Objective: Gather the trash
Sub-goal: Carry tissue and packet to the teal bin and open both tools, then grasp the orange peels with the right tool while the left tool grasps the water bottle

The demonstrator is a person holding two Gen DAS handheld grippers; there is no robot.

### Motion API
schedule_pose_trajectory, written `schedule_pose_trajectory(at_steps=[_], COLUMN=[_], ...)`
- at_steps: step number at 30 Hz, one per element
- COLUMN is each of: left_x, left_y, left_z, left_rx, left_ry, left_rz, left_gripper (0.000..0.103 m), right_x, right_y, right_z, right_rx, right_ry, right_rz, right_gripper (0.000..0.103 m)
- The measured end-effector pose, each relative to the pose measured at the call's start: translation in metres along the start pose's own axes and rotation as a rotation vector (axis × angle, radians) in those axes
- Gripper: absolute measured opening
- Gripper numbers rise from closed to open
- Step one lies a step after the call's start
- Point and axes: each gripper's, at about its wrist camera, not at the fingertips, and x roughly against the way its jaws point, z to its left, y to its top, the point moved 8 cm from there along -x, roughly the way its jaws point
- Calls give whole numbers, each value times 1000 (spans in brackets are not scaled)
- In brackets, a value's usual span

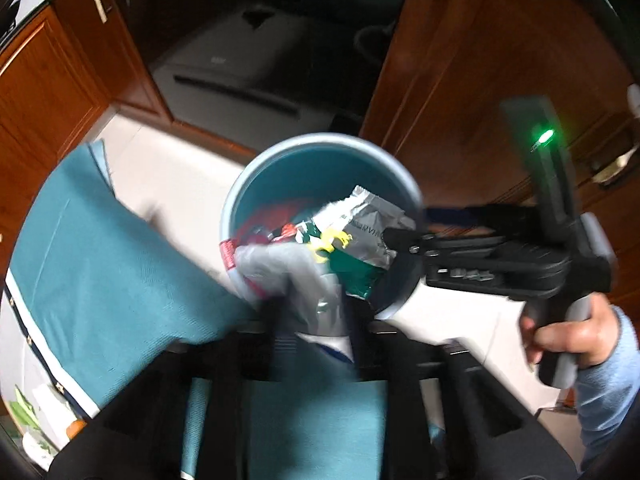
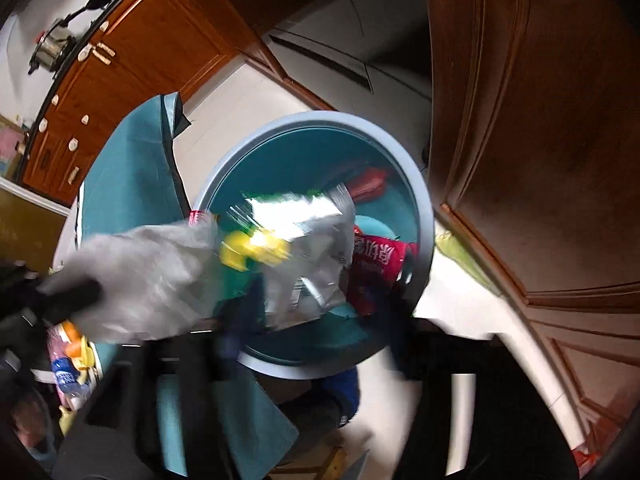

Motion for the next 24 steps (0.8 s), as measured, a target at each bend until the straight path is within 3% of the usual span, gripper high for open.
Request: schedule_pose_trajectory(at_steps=[1,2,5,15,24], left_x=[0,2,4,30,84], left_y=[0,0,-3,-21,-75], left_z=[2,3,9,19,47], left_rx=[-4,-9,2,58,97], left_ry=[27,45,35,15,51], left_rz=[-18,-37,-31,-60,-123], left_gripper=[64,67,69,77,87], right_x=[0,-1,-1,7,38], right_y=[-1,1,1,-11,-32], right_z=[0,1,1,21,74], right_rx=[-5,-9,-25,7,95], right_ry=[6,11,8,-21,-10], right_rz=[-1,4,8,30,24], right_gripper=[75,75,83,85,85])
